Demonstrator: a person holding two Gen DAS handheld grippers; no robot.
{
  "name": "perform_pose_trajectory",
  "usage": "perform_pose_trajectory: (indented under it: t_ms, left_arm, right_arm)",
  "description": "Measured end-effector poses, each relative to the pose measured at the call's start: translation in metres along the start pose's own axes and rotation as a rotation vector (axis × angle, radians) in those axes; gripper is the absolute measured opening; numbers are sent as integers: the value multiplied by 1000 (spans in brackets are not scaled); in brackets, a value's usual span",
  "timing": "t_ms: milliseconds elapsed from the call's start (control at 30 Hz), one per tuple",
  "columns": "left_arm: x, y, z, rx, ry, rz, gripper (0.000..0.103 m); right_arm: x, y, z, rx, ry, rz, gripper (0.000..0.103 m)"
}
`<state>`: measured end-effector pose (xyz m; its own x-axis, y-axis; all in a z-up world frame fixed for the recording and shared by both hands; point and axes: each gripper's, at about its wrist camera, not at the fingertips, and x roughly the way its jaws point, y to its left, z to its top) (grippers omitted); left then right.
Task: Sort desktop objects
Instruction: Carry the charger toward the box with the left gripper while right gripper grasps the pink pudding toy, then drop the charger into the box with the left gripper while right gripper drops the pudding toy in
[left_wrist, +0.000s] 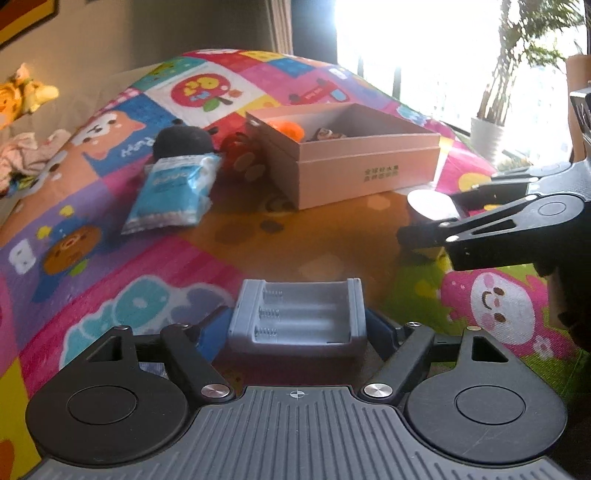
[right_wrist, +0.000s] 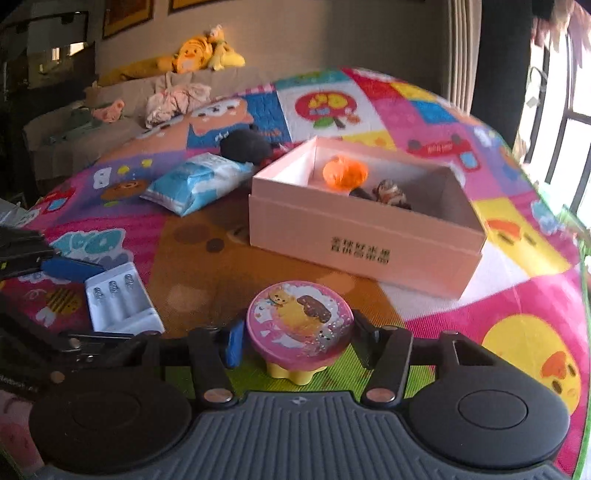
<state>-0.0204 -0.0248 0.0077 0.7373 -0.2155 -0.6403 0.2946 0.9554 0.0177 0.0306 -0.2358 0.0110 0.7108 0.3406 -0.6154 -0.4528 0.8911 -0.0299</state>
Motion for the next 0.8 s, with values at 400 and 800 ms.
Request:
perform_pose_trajectory:
  t_ms: [400, 800]
  left_arm:
    - [-42, -32, 133, 169, -452, 0, 83]
    - [68, -27, 144, 85, -273, -38, 95]
  right_arm:
    - [-125, -53, 105, 4, -382, -107, 56]
    - [-5, -95, 128, 176, -149, -46, 58]
